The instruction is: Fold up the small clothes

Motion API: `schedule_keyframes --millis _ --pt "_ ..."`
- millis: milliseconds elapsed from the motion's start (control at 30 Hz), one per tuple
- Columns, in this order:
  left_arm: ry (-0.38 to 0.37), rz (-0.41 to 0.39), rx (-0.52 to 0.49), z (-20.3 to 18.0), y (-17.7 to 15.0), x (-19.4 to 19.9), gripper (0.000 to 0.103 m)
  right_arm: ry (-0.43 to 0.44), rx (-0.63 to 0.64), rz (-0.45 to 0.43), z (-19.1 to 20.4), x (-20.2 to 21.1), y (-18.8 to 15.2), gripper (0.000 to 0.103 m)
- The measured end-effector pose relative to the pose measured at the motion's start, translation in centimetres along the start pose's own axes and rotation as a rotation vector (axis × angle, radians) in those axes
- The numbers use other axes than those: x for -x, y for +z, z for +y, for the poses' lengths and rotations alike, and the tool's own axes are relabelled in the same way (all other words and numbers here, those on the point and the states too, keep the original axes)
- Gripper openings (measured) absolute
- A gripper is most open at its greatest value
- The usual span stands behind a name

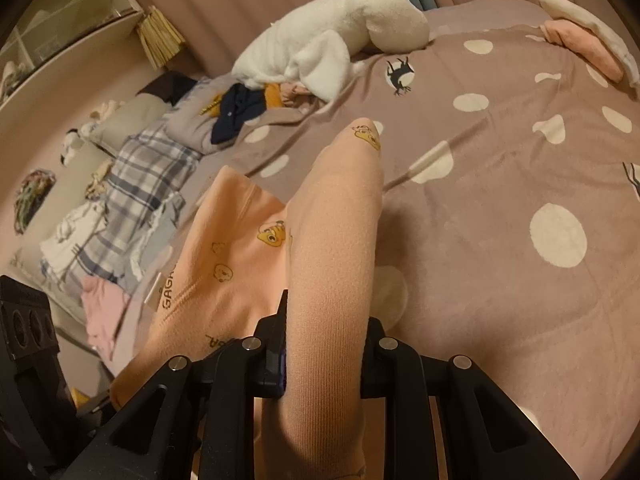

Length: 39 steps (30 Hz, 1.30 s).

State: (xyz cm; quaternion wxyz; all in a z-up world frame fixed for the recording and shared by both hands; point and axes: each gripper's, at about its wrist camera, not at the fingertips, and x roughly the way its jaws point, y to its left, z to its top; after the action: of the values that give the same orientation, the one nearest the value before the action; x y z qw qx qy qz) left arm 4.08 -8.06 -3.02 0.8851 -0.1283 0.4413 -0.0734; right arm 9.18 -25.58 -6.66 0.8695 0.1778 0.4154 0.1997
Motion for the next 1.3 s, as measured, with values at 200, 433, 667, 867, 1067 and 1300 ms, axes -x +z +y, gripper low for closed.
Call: schedule_keyframes --millis 200,433,667,867,1067,1300 --pt "0.041 0.035 0.038 0.8 0.0 -1.5 0.068 -0.041 -0.007 0.028 -0.8 -1.1 0.0 0.029" --pt "0.197 -0.136 -0.037 1.8 0.4 0.5 0.101 -0.122 0.039 -0.055 -0.9 1.2 0.0 0.057" --pt "0.149 -0.098 0.005 3.0 0.4 1.2 0.102 -0.174 0.028 -0.044 -1.6 2.3 0.3 0.066" --pt "0.103 -0.08 -0.064 1.5 -0.2 2.5 0.102 -0.171 -0.047 -0.036 -2.2 3.7 -0.6 0.083" --pt "0.021 -0.084 -0.122 0.7 -1.3 3.9 0.102 -0.201 -0.073 -0.012 -1.7 5.1 -1.7 0.09" --pt "0.016 -0.062 -0.163 0.0 -2.8 4.5 0.103 -0.181 -0.146 -0.033 -1.4 6.4 -4.4 0.094"
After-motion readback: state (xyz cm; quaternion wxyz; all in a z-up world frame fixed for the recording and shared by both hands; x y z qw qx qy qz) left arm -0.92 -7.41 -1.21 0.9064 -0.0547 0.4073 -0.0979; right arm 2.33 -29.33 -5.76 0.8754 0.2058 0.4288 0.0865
